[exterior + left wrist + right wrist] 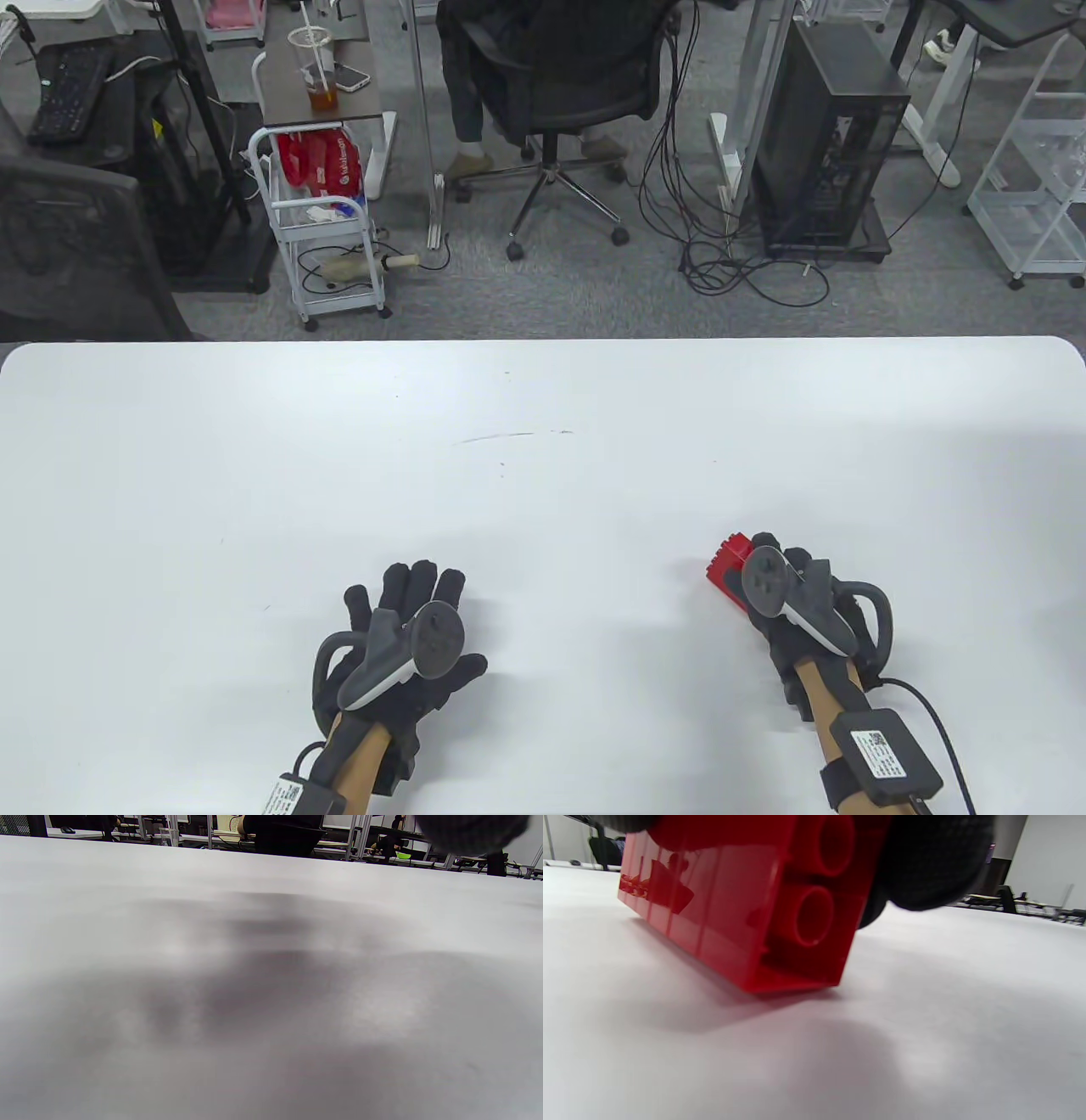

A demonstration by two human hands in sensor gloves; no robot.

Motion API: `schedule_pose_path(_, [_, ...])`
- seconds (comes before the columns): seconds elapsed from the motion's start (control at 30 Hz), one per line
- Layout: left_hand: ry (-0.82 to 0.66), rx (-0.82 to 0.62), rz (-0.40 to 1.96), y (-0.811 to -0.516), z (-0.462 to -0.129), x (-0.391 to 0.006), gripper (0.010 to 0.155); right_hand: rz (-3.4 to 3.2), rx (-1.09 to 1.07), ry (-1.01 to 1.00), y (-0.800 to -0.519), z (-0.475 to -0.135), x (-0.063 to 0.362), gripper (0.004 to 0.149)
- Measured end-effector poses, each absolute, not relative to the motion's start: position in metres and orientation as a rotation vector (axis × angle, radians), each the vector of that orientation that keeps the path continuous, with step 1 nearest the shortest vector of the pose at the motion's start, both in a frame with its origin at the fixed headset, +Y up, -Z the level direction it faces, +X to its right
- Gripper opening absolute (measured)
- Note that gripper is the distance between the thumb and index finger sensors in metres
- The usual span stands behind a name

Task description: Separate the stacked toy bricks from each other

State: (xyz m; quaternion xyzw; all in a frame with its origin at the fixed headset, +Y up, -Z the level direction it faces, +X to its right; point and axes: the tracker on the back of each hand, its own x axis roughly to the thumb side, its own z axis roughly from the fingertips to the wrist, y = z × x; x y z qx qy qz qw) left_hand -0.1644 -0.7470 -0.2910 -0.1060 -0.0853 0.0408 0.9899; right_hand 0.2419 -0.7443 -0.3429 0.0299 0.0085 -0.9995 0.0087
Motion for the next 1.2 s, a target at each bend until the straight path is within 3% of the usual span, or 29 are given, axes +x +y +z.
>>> schedule_pose_path(0.23, [-0.230,-0.120,0.163,-0.738,-0.284,-0.160,0.096,-3.302,-0.170,0.390,-0.716,-0.323,0.209,0.064])
schedule_pose_path(0.4, [-0.272,-0.073,0.295,-0.734,-0.281,-0.155,0.092,-3.361,-0.369,0.567,-0.712,-0.302,0.187,0.064])
schedule_pose_path(0.9, [-0.458,-0.095,0.634,-0.726,-0.269,-0.134,0.087,-3.311,-0.866,0.515,-0.722,-0.257,0.139,0.064])
schedule_pose_path(1.2, [-0.521,-0.144,0.649,-0.730,-0.266,-0.125,0.082,-3.261,-0.966,0.525,-0.725,-0.244,0.128,0.064])
